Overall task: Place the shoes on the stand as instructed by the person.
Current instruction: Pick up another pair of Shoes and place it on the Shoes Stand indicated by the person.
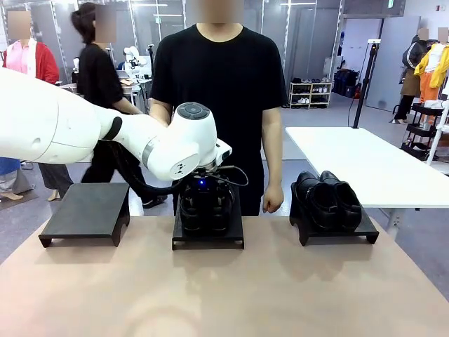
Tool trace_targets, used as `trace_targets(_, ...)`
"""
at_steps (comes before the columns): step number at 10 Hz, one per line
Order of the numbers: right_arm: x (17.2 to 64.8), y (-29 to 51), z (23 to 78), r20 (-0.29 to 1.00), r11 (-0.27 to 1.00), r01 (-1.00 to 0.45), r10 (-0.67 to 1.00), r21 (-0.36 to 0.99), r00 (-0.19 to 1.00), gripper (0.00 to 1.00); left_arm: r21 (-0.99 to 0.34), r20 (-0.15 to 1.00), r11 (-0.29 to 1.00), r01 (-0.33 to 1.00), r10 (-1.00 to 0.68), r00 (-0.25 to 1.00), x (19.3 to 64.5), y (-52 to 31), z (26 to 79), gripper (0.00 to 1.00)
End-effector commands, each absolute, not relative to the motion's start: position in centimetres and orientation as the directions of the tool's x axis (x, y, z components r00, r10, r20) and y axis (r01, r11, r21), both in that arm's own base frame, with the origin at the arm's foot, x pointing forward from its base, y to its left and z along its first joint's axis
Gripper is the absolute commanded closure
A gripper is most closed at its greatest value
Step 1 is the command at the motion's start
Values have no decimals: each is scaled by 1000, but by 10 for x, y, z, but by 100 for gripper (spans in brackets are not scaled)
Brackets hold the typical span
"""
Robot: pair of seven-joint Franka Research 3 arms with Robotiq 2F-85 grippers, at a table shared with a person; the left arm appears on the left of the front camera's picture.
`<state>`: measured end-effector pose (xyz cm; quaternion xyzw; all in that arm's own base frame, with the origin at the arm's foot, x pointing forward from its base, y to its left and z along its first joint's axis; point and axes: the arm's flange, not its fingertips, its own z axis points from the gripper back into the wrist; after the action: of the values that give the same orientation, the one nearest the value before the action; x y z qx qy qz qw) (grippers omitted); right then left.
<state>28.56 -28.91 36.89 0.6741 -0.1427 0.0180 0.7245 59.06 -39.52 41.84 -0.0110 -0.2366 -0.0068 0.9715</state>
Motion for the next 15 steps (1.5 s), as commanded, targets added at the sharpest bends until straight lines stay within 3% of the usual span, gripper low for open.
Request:
trace_targets(1,283,-287,370,229,101,-215,-160,971,960,0,23,464,999,-30,16,885,572,-395,428,0)
trace_targets(2,283,-287,370,229,101,-215,-160,971,960,0,-18,460,1000,18,-8,888,591,-395,418,0)
trace_targets(15,283,-287,370,229,101,-215,-160,971,960,0,-13,452,1000,11,-4,892,588,-396,419,0)
